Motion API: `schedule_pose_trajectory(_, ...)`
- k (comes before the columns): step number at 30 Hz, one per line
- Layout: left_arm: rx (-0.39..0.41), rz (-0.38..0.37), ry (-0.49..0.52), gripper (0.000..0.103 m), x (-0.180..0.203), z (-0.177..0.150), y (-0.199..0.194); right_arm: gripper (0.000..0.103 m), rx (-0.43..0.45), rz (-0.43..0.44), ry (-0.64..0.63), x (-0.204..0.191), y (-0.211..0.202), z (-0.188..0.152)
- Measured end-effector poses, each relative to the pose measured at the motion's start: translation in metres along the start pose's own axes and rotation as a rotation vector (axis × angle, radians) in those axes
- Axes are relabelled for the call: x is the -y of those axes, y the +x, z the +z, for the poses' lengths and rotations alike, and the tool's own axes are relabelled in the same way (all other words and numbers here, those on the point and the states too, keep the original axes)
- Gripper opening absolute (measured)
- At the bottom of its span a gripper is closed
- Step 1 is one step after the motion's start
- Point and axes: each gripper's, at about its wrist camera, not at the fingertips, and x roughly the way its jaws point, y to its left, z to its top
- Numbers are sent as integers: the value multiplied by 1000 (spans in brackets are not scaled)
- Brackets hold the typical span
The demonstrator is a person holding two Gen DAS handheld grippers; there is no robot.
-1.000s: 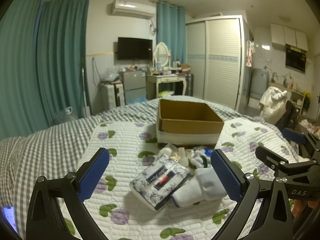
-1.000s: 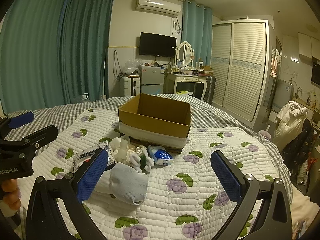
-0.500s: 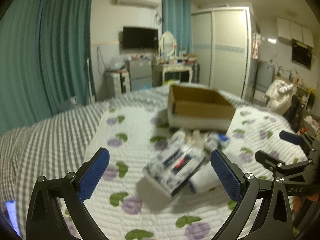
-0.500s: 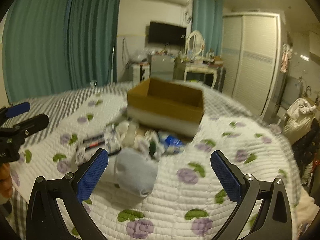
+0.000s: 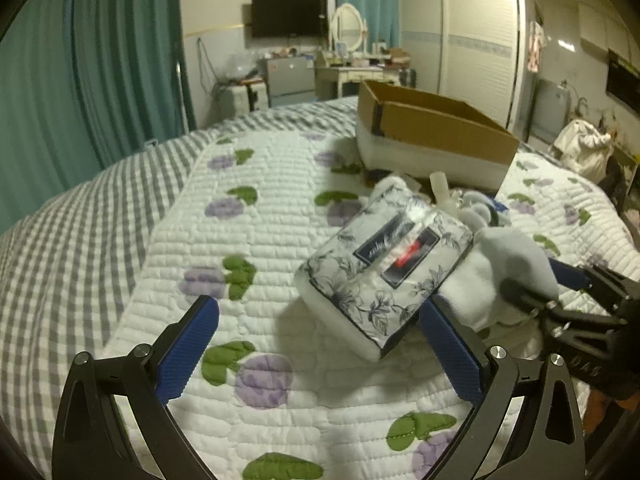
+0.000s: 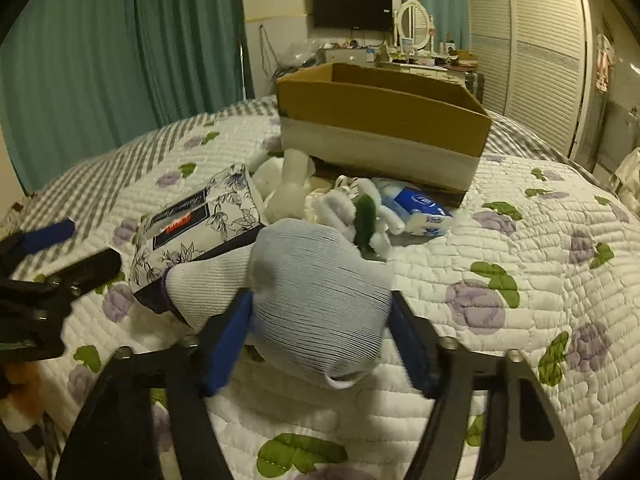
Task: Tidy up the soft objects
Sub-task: 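Grasp the floral tissue pack with the left tool while the right grasps the grey sock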
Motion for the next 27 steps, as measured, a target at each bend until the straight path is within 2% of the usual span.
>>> schedule_pose_trajectory(2, -8, -7, 12, 102, 4, 0, 3, 52, 24, 9, 13, 5, -9, -1)
schedule_pose_trajectory(9, -25, -44, 29, 101, 18, 0, 17, 50, 150, -40, 29, 15, -53, 12)
schedule_pose_trajectory(10, -31, -44, 31, 96, 21, 0, 22, 50, 159, -49, 33, 17, -57, 14)
schedule_pose_trajectory(16, -42, -64, -38, 93, 21, 10, 53, 50, 152, -72, 68, 30, -56, 14)
schedule_pose_trajectory(23, -47, -36, 40, 93, 34, 2, 70, 50, 131, -85, 72, 35, -47, 10)
schedule_pose_trajectory(27, -22, -58, 59, 73, 34, 2, 63, 50, 123, -85, 67, 34, -46, 9)
